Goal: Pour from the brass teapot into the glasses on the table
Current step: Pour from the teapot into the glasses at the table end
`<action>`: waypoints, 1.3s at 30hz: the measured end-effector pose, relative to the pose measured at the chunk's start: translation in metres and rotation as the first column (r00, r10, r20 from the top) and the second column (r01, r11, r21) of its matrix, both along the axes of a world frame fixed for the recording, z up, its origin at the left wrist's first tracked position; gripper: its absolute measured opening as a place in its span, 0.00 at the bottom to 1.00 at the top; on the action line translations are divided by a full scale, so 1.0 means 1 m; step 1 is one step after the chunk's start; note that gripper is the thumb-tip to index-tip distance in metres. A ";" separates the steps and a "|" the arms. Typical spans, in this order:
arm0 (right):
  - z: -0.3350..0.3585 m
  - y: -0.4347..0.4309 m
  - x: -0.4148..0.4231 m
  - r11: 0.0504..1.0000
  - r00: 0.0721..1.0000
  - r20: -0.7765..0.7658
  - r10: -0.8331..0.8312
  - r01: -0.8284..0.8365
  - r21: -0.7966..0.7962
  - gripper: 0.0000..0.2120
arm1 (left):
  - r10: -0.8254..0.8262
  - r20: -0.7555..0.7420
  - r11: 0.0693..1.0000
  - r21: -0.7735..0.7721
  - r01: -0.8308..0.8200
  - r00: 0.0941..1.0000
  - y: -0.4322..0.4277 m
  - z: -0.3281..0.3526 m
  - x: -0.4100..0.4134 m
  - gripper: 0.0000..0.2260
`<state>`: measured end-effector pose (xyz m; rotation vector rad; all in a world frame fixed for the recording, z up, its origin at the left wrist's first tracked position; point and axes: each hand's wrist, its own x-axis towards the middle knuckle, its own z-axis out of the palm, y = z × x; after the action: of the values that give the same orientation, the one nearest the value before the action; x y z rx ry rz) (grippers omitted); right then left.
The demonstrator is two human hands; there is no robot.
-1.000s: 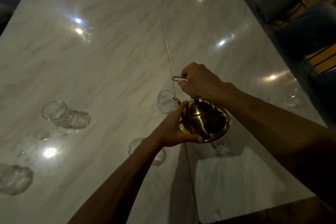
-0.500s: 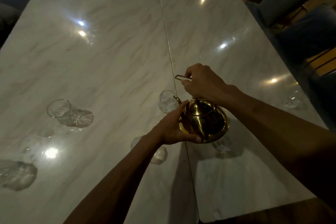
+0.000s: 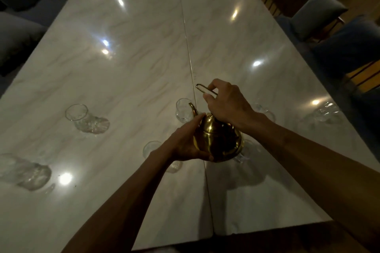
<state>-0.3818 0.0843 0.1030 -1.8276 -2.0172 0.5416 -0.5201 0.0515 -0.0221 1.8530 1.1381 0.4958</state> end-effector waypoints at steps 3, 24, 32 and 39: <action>0.007 -0.022 0.001 0.999 0.998 -0.029 0.050 -0.050 -0.001 0.17 | 0.034 -0.010 0.999 0.016 -0.034 0.999 -0.022 0.002 0.004 0.56; -0.007 -0.085 -0.068 0.961 0.963 0.047 0.266 -0.261 -0.094 0.14 | 0.249 0.148 0.968 -0.064 -0.242 0.957 -0.129 -0.020 -0.034 0.52; -0.022 -0.080 -0.103 0.955 0.966 0.115 0.231 -0.202 -0.217 0.13 | 0.166 0.190 0.983 -0.104 -0.148 0.968 -0.131 -0.025 -0.062 0.50; -0.032 -0.074 -0.123 0.957 0.964 0.185 0.192 -0.143 -0.251 0.13 | 0.113 0.193 0.983 -0.168 -0.081 0.975 -0.127 -0.033 -0.080 0.53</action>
<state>-0.5044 0.0104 0.0714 -1.9266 -2.3530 0.6908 -0.5996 -0.0752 -0.0553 1.5771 1.1014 0.6165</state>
